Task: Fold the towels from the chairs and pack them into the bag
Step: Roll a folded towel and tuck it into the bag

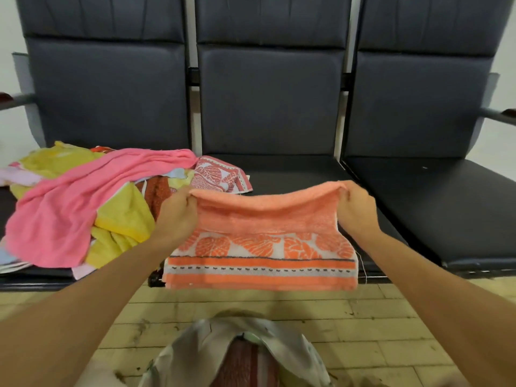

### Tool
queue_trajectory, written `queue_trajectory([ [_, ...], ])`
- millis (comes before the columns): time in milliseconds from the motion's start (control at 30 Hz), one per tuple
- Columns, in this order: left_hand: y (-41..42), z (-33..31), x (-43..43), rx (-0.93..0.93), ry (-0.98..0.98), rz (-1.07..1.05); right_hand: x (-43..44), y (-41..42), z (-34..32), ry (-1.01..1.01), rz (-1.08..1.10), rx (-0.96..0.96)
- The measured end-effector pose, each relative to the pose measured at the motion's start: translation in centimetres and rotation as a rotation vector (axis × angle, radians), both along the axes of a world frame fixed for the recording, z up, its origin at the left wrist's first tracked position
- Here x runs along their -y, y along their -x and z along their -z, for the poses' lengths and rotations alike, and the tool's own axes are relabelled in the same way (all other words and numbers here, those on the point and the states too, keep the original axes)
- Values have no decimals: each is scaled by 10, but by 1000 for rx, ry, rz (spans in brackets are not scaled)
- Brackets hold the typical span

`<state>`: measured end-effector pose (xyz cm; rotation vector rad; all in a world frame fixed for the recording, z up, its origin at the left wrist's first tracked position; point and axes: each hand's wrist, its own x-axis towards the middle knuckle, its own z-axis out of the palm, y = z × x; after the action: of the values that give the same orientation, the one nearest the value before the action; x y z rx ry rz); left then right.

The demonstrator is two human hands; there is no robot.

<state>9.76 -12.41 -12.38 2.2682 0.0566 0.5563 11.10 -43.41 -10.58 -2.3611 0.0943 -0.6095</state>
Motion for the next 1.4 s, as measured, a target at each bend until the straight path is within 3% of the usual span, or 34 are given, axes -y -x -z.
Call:
queue_trajectory([
  [100,17,-14,-8,57,125,7,12,16,-6,-12,-51,76],
  [200,39,-19,-17,12,29,128,22,34,-9,84,-186,51],
  [367,54,-5,-34,-357,-229,410,28,56,-7,468,-460,-427],
  [467,50,6,-37,-415,-333,424,23,56,-1,554,-482,-526],
  [733,37,12,-41,-332,-148,375,28,32,12,460,-395,-469],
  [900,42,7,-41,-326,-226,393,42,39,9,281,-332,-535],
  [1067,33,12,-40,-284,-352,91,38,46,5,243,-144,-478],
  [1167,21,16,-38,-435,-274,-57,25,44,6,202,-54,-479],
  [1267,16,18,-29,-578,-377,-101,15,36,16,178,34,-626],
  [1400,16,14,-30,-567,-434,-38,3,29,14,147,98,-721],
])
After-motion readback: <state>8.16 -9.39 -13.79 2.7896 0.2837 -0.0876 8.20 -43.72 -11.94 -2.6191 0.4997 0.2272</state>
